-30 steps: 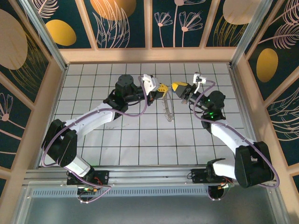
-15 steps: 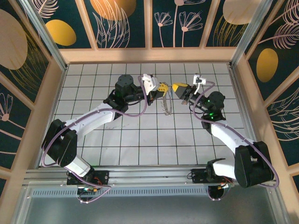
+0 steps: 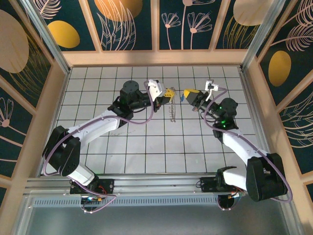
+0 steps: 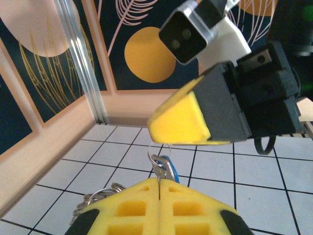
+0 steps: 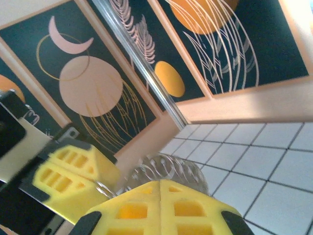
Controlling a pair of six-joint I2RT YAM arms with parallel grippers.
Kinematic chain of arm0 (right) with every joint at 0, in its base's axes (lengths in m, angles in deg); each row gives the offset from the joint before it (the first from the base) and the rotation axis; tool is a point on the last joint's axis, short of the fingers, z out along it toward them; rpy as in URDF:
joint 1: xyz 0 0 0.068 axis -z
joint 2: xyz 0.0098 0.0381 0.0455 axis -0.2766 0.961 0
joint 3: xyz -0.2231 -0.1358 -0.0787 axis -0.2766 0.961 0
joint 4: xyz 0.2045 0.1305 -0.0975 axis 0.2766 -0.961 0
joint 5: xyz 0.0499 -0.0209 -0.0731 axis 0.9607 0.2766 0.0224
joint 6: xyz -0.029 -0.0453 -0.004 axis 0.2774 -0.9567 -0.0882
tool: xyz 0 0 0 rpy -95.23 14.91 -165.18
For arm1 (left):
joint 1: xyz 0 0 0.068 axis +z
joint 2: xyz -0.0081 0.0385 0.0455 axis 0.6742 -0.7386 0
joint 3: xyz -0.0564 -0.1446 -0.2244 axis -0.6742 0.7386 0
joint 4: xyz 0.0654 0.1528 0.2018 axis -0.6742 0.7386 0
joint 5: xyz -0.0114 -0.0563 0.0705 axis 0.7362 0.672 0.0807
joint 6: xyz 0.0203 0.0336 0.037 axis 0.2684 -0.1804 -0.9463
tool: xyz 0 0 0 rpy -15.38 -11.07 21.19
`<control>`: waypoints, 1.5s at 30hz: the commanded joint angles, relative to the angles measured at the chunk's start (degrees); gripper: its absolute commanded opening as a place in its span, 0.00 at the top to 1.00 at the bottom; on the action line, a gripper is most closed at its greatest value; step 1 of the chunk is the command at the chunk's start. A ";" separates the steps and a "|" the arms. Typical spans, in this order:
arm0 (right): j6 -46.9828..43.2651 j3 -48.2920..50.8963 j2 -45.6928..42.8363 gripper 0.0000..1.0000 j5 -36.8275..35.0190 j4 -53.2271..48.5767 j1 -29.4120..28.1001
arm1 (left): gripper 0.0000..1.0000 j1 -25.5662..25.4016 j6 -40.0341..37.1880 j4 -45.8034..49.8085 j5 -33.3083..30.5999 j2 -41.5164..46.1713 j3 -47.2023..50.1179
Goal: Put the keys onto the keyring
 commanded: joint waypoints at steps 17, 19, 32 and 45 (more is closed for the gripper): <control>-8.43 10.11 4.18 1.00 -19.38 -16.07 -10.13 | 1.00 -0.17 -2.01 -1.88 -8.42 10.00 7.38; -8.58 10.37 5.51 1.00 -21.53 -16.63 -11.47 | 1.00 -0.16 -2.41 -1.53 -9.23 10.94 8.04; -7.61 9.90 16.33 1.00 -25.37 -15.64 -15.85 | 1.00 -0.17 -2.93 -1.16 -11.64 14.74 11.55; -7.15 7.58 22.53 1.00 -25.09 -14.95 -17.57 | 1.00 -0.09 -3.04 -1.77 -11.46 13.95 11.58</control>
